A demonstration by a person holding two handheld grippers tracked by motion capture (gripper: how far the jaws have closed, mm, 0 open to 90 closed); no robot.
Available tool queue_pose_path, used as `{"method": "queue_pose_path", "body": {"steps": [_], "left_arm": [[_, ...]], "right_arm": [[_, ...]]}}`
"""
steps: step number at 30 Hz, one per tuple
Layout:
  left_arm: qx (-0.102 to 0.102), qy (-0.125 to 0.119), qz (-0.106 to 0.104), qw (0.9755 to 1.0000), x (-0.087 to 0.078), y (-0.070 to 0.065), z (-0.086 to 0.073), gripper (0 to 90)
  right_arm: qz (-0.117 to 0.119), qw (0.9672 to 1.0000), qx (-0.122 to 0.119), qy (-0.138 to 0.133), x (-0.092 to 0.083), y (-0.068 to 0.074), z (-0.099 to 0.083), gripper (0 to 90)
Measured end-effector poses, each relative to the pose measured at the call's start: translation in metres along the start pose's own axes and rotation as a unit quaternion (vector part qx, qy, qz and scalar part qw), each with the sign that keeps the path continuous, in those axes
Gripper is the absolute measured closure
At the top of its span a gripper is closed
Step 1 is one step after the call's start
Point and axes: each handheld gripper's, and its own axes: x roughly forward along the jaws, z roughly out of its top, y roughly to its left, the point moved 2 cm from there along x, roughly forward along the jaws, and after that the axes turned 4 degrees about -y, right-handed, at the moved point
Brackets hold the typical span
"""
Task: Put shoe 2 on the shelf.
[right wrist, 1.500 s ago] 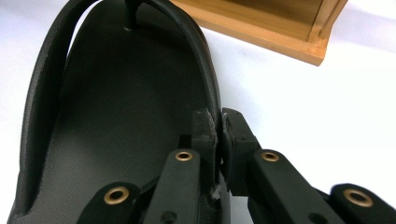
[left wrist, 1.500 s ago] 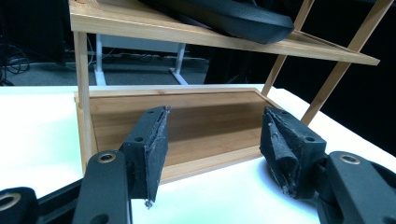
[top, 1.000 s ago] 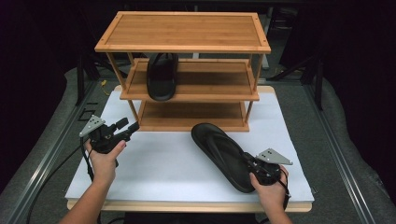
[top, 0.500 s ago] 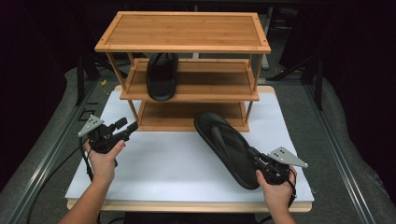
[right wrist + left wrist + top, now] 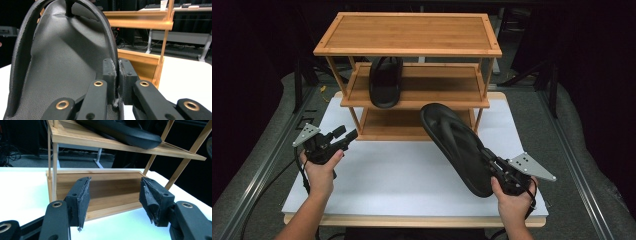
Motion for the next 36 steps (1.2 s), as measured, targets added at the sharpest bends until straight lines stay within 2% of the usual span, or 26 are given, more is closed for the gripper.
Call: {"method": "queue_pose_path", "body": {"steps": [3, 7, 13, 15, 16, 17, 18, 19, 20, 21, 24, 26, 30, 32, 36], "left_arm": [[-0.001, 0.001, 0.001, 1.0, -0.001, 0.001, 0.0, 41.2], [-0.003, -0.003, 0.003, 1.0, -0.002, 0.003, 0.001, 41.2], [-0.006, -0.003, 0.003, 1.0, -0.003, 0.005, 0.002, 41.2], [-0.006, -0.003, 0.004, 1.0, -0.003, 0.005, 0.002, 41.2], [-0.007, -0.004, 0.003, 1.0, -0.003, 0.006, 0.002, 41.2], [-0.007, -0.004, 0.003, 1.0, -0.003, 0.006, 0.002, 41.2], [-0.007, -0.004, 0.005, 1.0, -0.004, 0.006, 0.002, 41.2], [-0.008, -0.005, 0.005, 0.9999, -0.004, 0.007, 0.002, 41.2], [-0.009, -0.006, 0.005, 0.9999, -0.004, 0.007, 0.002, 41.2], [-0.009, -0.005, 0.005, 0.9999, -0.005, 0.008, 0.003, 41.2], [-0.01, -0.006, 0.006, 0.9999, -0.005, 0.008, 0.003, 41.2], [-0.01, -0.006, 0.006, 0.9999, -0.005, 0.008, 0.003, 41.2], [-0.011, -0.004, 0.005, 0.9999, -0.005, 0.008, 0.002, 41.2], [-0.011, -0.004, 0.005, 0.9999, -0.004, 0.008, 0.002, 41.2], [-0.011, -0.004, 0.004, 0.9999, -0.005, 0.008, 0.002, 41.1]], "right_arm": [[-0.001, 1.0, 0.002, -0.005, 0.001, -0.001, 0.006, 84.6], [-0.004, 0.9998, 0.01, -0.017, 0.011, -0.004, 0.019, 84.7], [-0.011, 0.9996, 0.017, -0.021, 0.031, -0.008, 0.035, 84.6], [-0.008, 0.9996, 0.018, -0.022, 0.035, -0.009, 0.037, 84.6], [-0.003, 0.9995, 0.021, -0.024, 0.043, -0.01, 0.041, 84.6], [-0.021, 0.9993, 0.02, -0.021, 0.045, -0.01, 0.042, 84.6], [-0.014, 0.9994, 0.022, -0.023, 0.05, -0.011, 0.043, 84.7], [-0.042, 0.9988, 0.02, -0.016, 0.052, -0.011, 0.044, 84.7], [-0.019, 0.9994, 0.022, -0.019, 0.057, -0.012, 0.044, 84.6], [-0.019, 0.9994, 0.023, -0.015, 0.059, -0.012, 0.045, 84.6], [-0.021, 0.9994, 0.024, -0.011, 0.069, -0.015, 0.046, 84.6], [-0.032, 0.9991, 0.028, -0.011, 0.074, -0.016, 0.047, 84.7], [-0.029, 0.9988, 0.035, -0.017, 0.083, -0.019, 0.051, 84.7], [-0.038, 0.9984, 0.039, -0.018, 0.087, -0.02, 0.053, 84.7], [-0.04, 0.9982, 0.041, -0.019, 0.098, -0.021, 0.058, 84.7]]}}
